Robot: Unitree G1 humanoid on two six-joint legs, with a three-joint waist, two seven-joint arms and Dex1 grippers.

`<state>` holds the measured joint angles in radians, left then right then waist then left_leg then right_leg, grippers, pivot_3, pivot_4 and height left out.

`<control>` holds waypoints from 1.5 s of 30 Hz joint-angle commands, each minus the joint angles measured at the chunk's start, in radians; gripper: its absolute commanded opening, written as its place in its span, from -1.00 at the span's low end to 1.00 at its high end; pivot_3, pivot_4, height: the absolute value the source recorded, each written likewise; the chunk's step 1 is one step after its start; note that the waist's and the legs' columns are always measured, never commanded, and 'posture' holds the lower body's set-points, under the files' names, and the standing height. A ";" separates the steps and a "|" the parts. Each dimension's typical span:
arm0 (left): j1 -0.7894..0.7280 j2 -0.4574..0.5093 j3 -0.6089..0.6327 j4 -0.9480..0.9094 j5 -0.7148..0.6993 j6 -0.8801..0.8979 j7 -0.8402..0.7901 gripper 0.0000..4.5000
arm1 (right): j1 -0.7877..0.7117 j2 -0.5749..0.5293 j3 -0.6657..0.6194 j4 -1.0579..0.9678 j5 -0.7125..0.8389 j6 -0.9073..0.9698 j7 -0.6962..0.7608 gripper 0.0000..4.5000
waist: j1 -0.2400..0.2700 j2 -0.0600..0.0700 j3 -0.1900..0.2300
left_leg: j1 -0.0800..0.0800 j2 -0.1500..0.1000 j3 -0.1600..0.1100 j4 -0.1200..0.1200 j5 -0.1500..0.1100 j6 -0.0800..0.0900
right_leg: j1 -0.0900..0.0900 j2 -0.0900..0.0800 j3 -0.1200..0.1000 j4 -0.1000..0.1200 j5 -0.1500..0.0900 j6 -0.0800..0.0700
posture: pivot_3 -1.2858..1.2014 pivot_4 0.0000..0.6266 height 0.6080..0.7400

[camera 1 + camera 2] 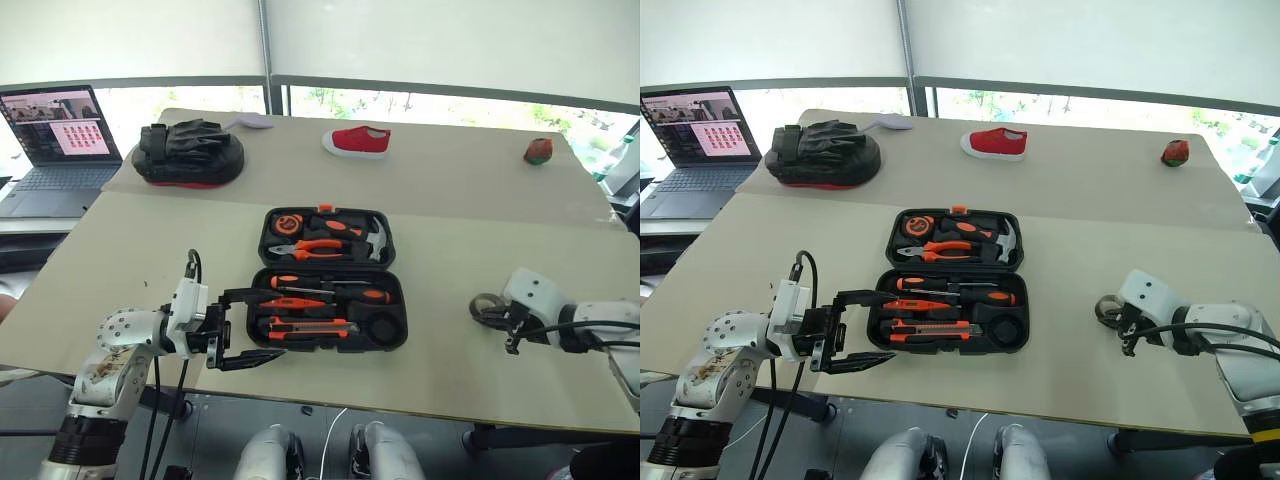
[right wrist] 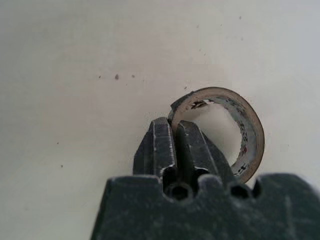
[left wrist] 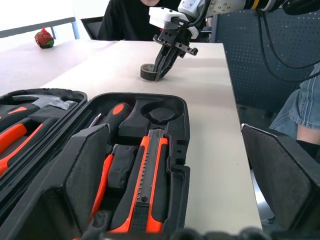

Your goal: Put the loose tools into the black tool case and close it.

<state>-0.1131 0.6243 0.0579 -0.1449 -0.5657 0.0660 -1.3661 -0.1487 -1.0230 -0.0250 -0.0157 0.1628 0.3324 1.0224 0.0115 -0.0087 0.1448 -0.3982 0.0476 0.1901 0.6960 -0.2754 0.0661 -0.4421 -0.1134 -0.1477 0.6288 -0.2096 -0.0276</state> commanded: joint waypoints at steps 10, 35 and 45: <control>-0.007 0.008 0.001 -0.006 0.012 -0.038 -0.012 1.00 | -0.269 0.139 0.169 -0.440 0.372 0.380 0.113 -0.97 | 0.002 0.000 0.001 | 0.000 0.002 -0.002 -0.001 0.000 -0.001 | -0.001 0.000 -0.002 0.000 0.000 -0.002 | 0.03 -0.52 1.00; 0.078 0.061 0.050 -0.108 0.010 -0.015 0.093 1.00 | -0.299 0.094 0.389 -0.366 0.142 0.398 0.136 -0.65 | 0.001 0.000 0.001 | -0.009 -0.001 -0.001 0.004 0.000 0.001 | -0.008 -0.002 -0.001 0.001 0.002 0.001 | 0.03 -0.52 1.00; 0.089 0.059 0.087 -0.108 0.025 -0.003 0.177 1.00 | -0.319 0.062 0.206 -0.385 0.346 0.438 0.254 0.77 | 0.000 -0.001 0.001 | -0.010 -0.002 -0.001 0.003 0.002 0.006 | -0.009 -0.001 -0.001 -0.001 0.002 0.000 | 0.03 -0.52 1.00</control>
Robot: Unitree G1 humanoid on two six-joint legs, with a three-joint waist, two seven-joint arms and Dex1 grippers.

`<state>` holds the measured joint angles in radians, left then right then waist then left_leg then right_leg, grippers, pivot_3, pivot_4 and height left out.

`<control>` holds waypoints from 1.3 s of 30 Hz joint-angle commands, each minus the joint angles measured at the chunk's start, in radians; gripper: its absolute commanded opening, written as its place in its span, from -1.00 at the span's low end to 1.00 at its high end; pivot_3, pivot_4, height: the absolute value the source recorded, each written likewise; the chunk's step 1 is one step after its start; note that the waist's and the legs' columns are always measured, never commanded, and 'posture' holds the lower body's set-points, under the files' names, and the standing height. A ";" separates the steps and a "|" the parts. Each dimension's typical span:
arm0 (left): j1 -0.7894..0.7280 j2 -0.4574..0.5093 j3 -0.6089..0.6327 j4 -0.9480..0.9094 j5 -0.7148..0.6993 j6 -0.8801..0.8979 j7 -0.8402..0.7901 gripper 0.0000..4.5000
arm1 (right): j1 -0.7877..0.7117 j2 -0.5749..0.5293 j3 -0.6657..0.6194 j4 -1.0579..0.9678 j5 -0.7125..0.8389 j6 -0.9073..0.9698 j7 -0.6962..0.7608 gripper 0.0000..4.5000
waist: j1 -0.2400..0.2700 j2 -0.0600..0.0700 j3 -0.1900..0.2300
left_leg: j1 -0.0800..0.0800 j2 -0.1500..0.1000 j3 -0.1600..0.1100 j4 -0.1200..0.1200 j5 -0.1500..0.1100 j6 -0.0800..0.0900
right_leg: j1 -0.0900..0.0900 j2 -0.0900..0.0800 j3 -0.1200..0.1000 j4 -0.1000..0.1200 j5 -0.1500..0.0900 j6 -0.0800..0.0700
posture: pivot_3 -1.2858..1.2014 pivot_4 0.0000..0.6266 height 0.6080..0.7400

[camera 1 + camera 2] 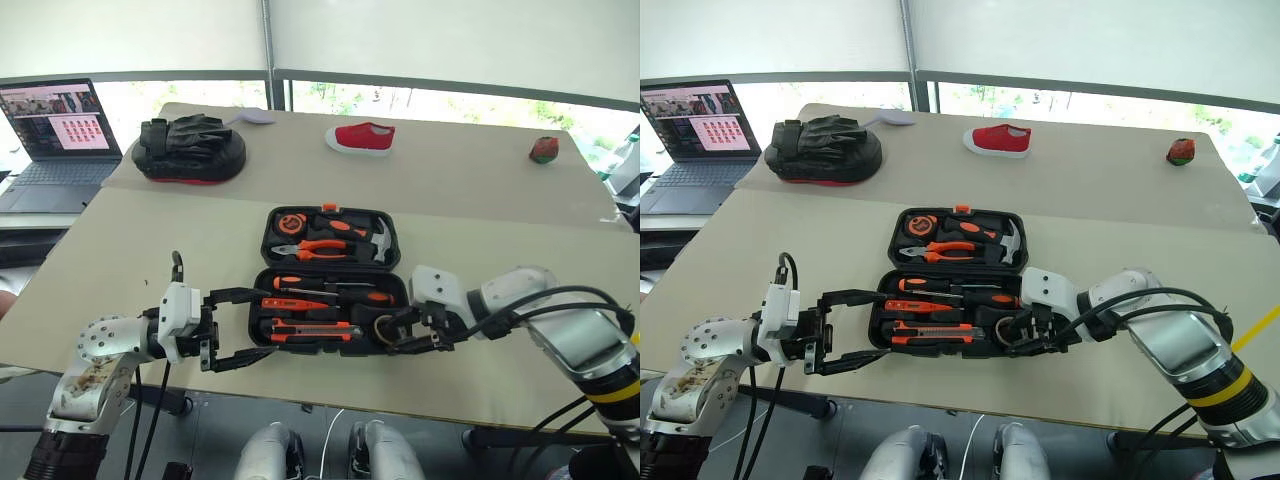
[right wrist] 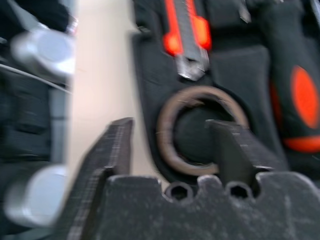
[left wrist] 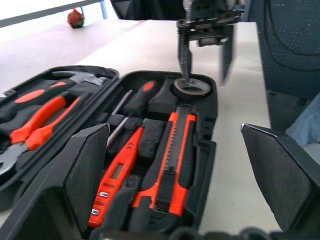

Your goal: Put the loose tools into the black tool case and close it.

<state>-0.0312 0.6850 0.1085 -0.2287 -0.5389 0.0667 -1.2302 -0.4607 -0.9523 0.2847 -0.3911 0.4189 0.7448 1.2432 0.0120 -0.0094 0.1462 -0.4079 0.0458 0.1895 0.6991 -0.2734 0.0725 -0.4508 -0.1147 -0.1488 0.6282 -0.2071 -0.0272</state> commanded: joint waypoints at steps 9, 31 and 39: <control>0.012 -0.028 0.164 0.002 -0.055 0.177 0.294 1.00 | 0.064 0.058 -0.386 0.157 0.251 0.004 -0.010 0.90 | 0.000 0.000 0.000 | 0.002 0.001 0.000 0.001 0.000 -0.002 | 0.002 0.000 0.000 0.001 0.001 0.000 | 0.03 -0.52 1.00; -0.406 -0.118 -0.143 0.431 0.242 0.415 0.491 -0.98 | 0.010 0.394 -0.192 0.636 -0.265 -0.642 -0.302 -1.00 | -0.024 0.000 0.000 | 0.010 0.000 0.005 -0.003 0.006 -0.008 | 0.008 0.008 0.001 0.005 0.001 0.000 | 0.03 -0.52 1.00; -0.377 -0.094 -0.164 0.360 0.246 0.462 0.405 -0.98 | 0.109 0.381 -0.167 0.389 -0.208 -0.457 -0.263 -1.00 | -0.024 0.000 0.000 | 0.010 0.000 0.004 -0.004 0.006 -0.007 | 0.007 0.002 0.001 0.004 0.000 -0.001 | 0.03 -0.52 1.00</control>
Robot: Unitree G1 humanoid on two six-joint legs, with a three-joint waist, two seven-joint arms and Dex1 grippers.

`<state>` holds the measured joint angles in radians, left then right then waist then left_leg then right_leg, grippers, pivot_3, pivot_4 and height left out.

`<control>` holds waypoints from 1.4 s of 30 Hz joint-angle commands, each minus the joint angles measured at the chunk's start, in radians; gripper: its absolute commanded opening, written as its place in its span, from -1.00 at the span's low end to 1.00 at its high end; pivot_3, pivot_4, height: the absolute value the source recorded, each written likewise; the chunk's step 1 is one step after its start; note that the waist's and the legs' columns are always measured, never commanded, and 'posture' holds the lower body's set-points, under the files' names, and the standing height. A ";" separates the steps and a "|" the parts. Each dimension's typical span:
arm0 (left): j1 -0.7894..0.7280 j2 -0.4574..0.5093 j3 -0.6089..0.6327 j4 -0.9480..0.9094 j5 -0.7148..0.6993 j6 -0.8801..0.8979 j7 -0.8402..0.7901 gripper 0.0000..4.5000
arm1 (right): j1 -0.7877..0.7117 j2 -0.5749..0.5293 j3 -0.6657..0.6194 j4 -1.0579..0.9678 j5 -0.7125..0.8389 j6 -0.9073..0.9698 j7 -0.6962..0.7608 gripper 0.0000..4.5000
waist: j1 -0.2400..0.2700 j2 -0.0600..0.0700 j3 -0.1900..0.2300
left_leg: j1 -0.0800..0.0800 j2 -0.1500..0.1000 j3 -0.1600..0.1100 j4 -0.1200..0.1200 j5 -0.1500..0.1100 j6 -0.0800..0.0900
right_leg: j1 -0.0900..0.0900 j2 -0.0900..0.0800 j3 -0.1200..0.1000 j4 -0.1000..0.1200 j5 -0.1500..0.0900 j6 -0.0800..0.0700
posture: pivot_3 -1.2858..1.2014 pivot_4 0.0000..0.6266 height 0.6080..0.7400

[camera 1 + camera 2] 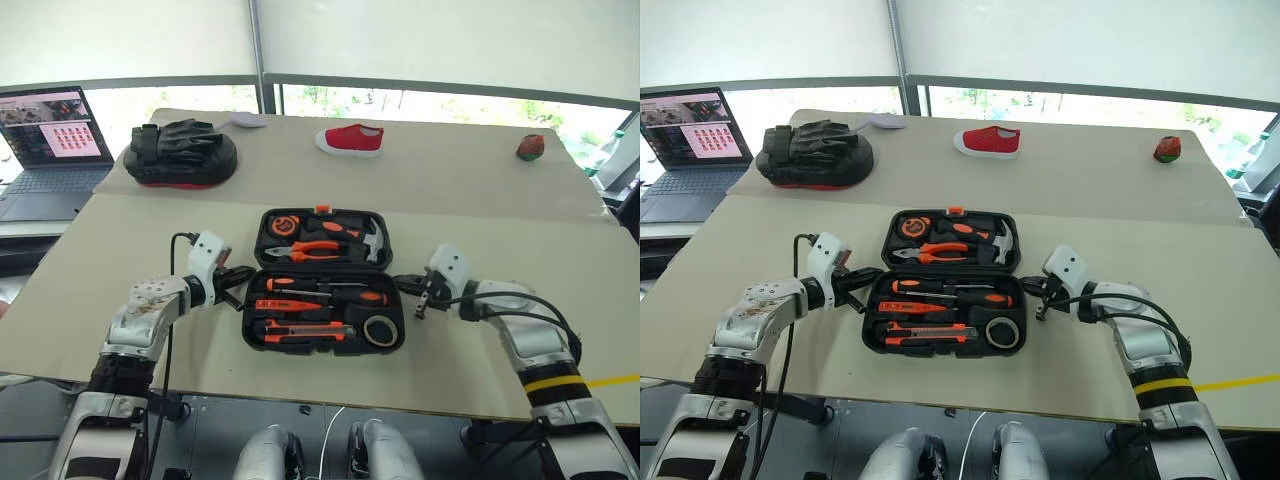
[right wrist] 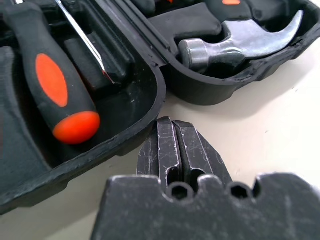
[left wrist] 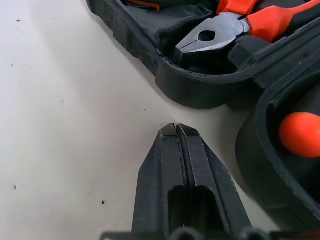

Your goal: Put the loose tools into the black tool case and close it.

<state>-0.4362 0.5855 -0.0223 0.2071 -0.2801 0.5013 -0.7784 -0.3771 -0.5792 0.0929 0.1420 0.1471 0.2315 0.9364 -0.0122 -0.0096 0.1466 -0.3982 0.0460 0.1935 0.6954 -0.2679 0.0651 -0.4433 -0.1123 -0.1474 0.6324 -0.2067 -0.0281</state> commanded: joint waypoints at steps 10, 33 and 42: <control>0.213 0.045 0.137 -0.258 -0.076 0.097 0.003 -0.98 | 0.160 -0.007 -0.049 -0.303 0.103 0.160 -0.022 -1.00 | -0.005 0.000 0.000 | 0.000 0.001 0.000 -0.001 -0.001 0.000 | -0.001 0.000 0.001 0.000 -0.001 -0.001 | 0.03 -0.52 1.00; -0.180 0.178 0.365 -0.159 -0.369 0.837 0.224 1.00 | -0.246 -0.239 -0.182 -0.236 0.475 1.154 -0.122 0.98 | 0.012 -0.002 0.002 | -0.006 0.000 -0.002 0.000 0.002 0.000 | -0.008 0.000 0.001 0.003 0.001 -0.001 | 0.03 -0.52 1.00; -0.328 0.084 0.207 0.046 -0.313 0.823 0.218 1.00 | -0.509 -0.045 -0.117 0.066 0.391 1.263 -0.284 0.98 | -0.001 -0.005 0.004 | -0.008 -0.003 0.002 0.001 0.004 0.002 | -0.013 0.003 0.001 0.009 0.005 -0.009 | 0.03 -0.52 1.00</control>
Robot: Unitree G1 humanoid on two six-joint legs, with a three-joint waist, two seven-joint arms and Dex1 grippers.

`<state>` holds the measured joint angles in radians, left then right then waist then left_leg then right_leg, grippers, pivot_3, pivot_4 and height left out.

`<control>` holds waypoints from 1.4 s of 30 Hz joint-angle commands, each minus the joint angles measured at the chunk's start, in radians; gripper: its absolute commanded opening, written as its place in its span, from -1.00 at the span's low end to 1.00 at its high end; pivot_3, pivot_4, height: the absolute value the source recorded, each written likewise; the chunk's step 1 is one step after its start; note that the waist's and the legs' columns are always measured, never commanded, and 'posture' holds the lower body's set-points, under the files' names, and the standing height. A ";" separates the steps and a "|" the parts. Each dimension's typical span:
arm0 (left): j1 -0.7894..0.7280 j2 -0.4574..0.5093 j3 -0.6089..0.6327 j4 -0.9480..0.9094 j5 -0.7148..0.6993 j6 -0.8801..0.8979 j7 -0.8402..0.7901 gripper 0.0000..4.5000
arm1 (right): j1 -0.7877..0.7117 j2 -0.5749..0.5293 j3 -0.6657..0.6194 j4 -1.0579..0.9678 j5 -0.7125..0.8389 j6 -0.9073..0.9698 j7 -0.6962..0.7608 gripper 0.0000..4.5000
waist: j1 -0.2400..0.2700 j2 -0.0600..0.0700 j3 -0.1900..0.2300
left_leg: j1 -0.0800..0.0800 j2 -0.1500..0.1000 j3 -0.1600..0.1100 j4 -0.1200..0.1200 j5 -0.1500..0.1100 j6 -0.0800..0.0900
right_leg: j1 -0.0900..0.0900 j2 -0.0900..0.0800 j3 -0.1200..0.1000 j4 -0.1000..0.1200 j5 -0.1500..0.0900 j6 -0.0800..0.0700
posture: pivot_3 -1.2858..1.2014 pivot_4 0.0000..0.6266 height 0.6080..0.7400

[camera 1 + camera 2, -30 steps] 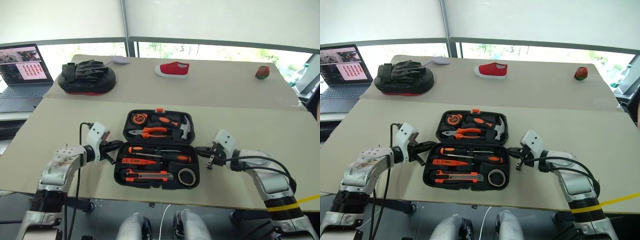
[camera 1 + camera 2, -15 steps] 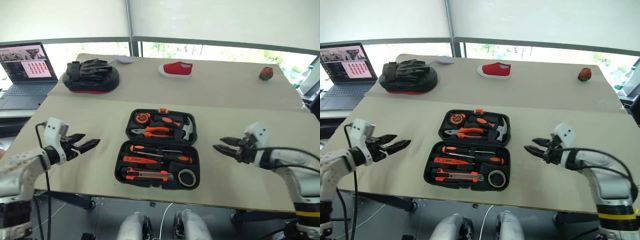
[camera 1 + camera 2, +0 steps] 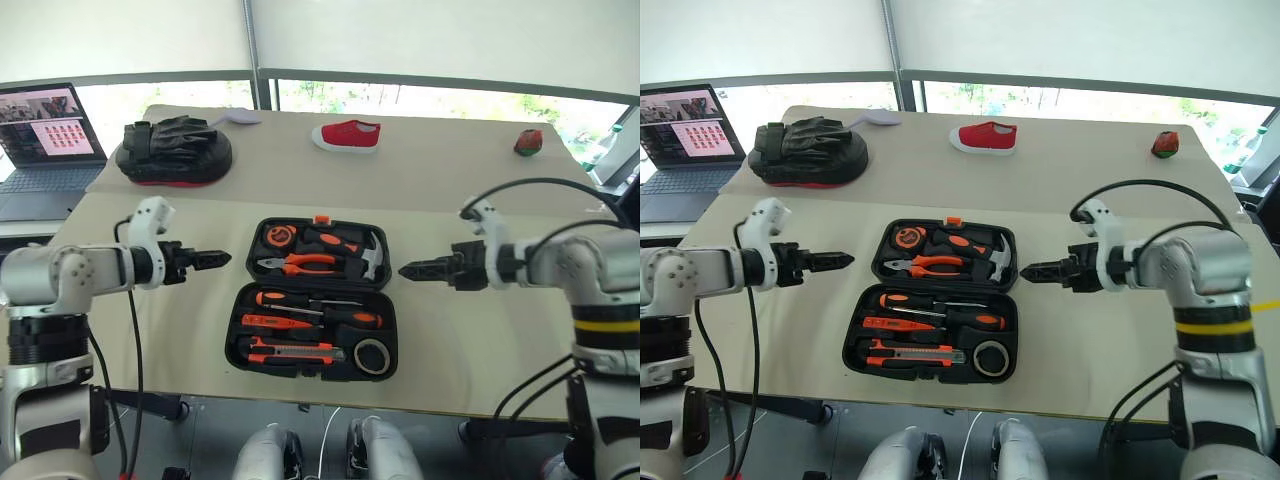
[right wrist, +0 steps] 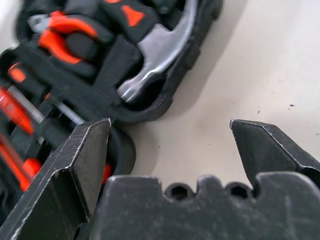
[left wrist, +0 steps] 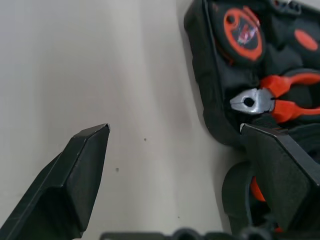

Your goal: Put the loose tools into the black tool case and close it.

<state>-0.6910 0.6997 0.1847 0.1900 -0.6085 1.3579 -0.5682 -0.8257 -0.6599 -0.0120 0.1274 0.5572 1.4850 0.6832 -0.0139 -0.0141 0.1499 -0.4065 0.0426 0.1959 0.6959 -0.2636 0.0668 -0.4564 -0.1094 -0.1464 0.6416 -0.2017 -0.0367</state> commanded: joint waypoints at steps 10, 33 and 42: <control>-0.163 -0.054 -0.141 0.193 0.095 -0.097 -0.076 1.00 | -0.133 0.071 0.075 0.249 -0.090 -0.054 -0.035 0.76 | -0.006 -0.001 0.001 | 0.001 -0.001 0.001 0.000 0.001 -0.001 | -0.001 -0.001 0.000 0.003 0.000 0.000 | 0.03 -0.52 1.00; -0.112 -0.157 0.010 0.280 0.122 -0.218 -0.018 -0.98 | -0.088 0.183 0.020 0.295 -0.144 -0.255 -0.082 -1.00 | -0.016 -0.001 -0.001 | 0.008 0.001 0.000 0.000 0.002 -0.007 | 0.004 -0.004 0.003 0.006 -0.001 0.002 | 0.03 -0.52 1.00; 0.141 -0.228 0.257 0.051 0.066 -0.779 -0.083 -0.98 | 0.261 0.050 0.085 -0.036 -0.388 -1.351 0.134 -1.00 | -0.021 -0.002 0.001 | 0.001 0.001 0.001 -0.002 0.006 -0.009 | -0.003 -0.002 0.003 0.006 0.002 -0.003 | 0.03 -0.52 1.00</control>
<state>-0.5596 0.4249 0.3093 0.3030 -0.5388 0.7106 -0.6793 -0.6107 -0.5305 0.0733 0.1638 0.2943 0.4975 0.7601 -0.0347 -0.0160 0.1509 -0.4061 0.0436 0.1968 0.6928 -0.2570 0.0576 -0.4596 -0.1097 -0.1444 0.6451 -0.1999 -0.0398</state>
